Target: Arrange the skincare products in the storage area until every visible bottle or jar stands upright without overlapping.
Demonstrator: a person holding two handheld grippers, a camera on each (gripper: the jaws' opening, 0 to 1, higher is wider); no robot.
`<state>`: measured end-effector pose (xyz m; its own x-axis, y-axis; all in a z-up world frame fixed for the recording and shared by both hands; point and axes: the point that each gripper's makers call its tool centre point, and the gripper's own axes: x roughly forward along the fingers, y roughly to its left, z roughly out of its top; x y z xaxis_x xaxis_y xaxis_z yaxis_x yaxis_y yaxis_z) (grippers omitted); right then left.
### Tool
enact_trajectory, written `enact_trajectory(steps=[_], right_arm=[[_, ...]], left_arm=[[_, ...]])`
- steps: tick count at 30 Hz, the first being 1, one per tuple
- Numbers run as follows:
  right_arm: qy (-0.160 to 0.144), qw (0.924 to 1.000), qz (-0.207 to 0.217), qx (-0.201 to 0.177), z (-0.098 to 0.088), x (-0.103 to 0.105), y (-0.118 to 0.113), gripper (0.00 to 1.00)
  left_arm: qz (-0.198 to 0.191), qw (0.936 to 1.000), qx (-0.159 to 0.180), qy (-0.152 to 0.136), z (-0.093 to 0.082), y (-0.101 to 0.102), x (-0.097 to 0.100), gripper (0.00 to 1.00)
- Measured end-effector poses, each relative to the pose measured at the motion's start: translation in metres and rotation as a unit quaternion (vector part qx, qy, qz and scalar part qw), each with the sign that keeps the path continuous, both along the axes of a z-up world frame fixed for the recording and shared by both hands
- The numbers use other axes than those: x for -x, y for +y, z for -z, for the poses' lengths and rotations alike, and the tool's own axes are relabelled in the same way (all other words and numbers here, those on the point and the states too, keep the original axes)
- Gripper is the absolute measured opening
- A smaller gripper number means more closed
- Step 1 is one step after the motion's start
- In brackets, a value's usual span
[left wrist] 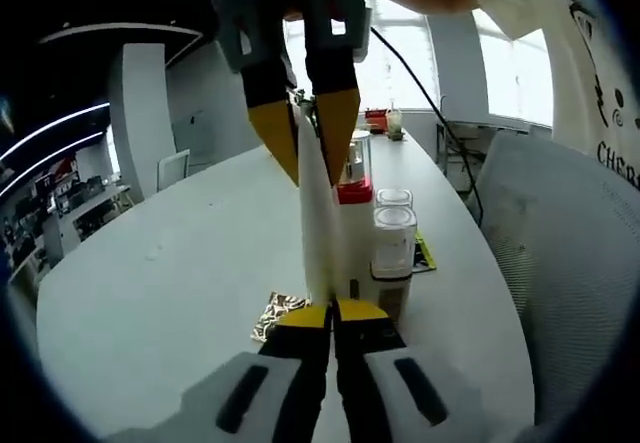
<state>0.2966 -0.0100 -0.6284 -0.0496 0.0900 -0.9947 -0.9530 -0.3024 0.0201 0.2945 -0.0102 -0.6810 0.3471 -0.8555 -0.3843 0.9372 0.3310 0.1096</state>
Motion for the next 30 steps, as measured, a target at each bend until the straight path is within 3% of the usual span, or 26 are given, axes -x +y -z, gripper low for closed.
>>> enact_trajectory(steps=[12, 17, 24, 30], right_arm=[[0.017, 0.9987, 0.046, 0.011, 0.002, 0.000, -0.004, 0.06], [0.030, 0.9953, 0.092, 0.004, 0.002, -0.004, -0.002, 0.06], [0.024, 0.9976, 0.065, -0.001, 0.002, -0.002, -0.001, 0.07], [0.028, 0.9956, 0.089, -0.001, 0.001, -0.002, 0.000, 0.07]], left_arm=[[-0.003, 1.0000, 0.001, 0.005, -0.004, -0.002, 0.000, 0.00], [-0.005, 1.0000, 0.006, 0.006, -0.010, 0.000, 0.000, 0.00], [-0.003, 1.0000, 0.003, 0.005, -0.012, 0.000, 0.002, 0.00], [-0.006, 1.0000, 0.003, 0.006, -0.014, 0.000, 0.003, 0.00]])
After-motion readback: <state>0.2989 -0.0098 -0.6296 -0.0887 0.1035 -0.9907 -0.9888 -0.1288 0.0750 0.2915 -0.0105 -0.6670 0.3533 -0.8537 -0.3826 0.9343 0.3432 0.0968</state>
